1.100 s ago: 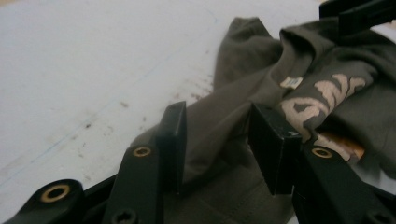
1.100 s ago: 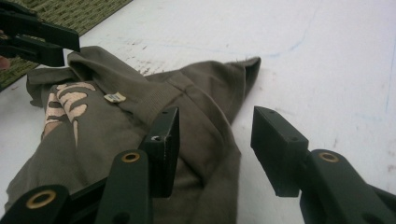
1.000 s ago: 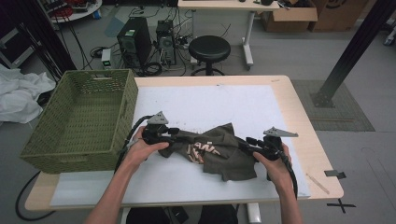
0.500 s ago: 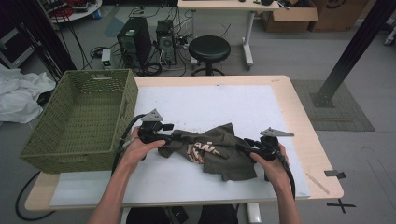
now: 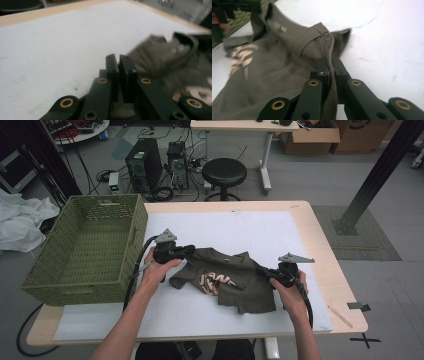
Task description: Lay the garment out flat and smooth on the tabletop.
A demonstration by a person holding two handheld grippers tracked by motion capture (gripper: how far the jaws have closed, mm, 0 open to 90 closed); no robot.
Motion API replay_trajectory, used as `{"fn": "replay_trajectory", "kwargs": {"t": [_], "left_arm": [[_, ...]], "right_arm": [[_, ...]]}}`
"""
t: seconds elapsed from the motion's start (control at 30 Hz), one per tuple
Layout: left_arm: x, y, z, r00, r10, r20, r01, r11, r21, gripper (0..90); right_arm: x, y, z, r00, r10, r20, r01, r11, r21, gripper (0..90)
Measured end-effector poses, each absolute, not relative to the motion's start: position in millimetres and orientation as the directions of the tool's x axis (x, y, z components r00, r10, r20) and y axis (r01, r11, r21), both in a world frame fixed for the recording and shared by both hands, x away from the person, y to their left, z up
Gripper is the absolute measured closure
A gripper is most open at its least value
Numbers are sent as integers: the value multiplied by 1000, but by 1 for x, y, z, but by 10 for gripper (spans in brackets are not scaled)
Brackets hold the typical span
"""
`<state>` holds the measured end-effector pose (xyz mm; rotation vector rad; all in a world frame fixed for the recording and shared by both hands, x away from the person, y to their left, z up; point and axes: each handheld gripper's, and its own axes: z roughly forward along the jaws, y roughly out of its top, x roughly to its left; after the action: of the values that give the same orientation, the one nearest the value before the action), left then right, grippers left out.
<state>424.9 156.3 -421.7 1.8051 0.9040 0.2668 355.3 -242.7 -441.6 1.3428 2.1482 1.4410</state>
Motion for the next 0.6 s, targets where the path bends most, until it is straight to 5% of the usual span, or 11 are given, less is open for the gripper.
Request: {"fn": "replay_trajectory", "kwargs": {"t": [0.1, 0.2, 0.6], "left_arm": [[431, 163, -423, 629, 710, -317, 534, -97, 840, 610], [431, 171, -424, 636, 703, -319, 547, -119, 829, 552], [440, 133, -441, 644, 684, -342, 605, -182, 775, 574]], "right_arm": [[359, -245, -441, -538, 795, 278, 558, 89, 825, 765], [358, -249, -441, -520, 801, 297, 559, 56, 827, 620], [351, -260, -445, -469, 801, 371, 562, -53, 825, 513]]}}
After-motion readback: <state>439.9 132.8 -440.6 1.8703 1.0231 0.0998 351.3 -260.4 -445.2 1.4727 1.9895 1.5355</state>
